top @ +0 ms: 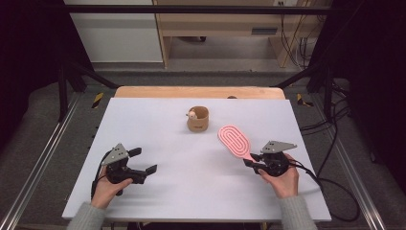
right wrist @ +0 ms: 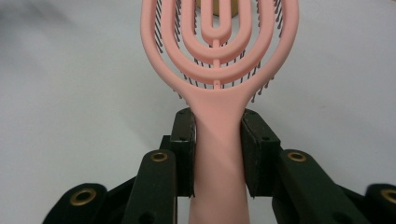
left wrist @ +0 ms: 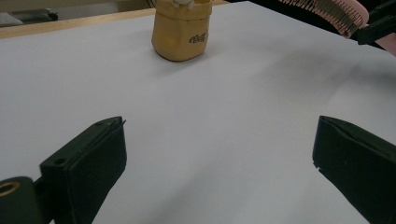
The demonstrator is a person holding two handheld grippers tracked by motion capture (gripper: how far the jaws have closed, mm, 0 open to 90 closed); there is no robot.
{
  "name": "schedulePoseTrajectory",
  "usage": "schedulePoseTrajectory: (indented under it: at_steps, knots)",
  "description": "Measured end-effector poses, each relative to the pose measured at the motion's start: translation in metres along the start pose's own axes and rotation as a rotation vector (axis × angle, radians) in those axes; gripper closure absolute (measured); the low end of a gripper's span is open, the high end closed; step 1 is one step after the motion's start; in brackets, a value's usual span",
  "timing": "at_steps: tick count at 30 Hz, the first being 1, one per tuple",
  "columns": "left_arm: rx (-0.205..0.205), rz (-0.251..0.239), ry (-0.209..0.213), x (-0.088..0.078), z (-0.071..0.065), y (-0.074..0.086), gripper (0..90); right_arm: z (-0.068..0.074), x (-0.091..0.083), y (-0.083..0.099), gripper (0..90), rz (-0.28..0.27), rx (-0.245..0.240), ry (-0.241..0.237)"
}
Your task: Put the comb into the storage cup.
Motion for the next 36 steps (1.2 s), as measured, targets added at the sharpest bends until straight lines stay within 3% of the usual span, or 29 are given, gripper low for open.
schedulePoseTrajectory:
  at_steps: [22, 36]
  knots:
    - [-0.017, -0.011, 0.028, 0.009, -0.017, -0.006, 2.9, 0.011, 0.008, -0.009, 69.2, -0.071, -0.01, -0.035]
    - [-0.054, -0.035, 0.042, 0.013, -0.026, -0.014, 2.9, 0.016, 0.008, -0.017, 69.2, -0.108, -0.024, -0.027]
Point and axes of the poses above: each handheld gripper's, and its own axes: x roughly forward along the jaws, y roughly out of its underside, z roughly to its left, the point moved 2 cm from there along x, roughly forward along the jaws, and after that the axes turned 8 degrees about -x, right-handed, at the moved point
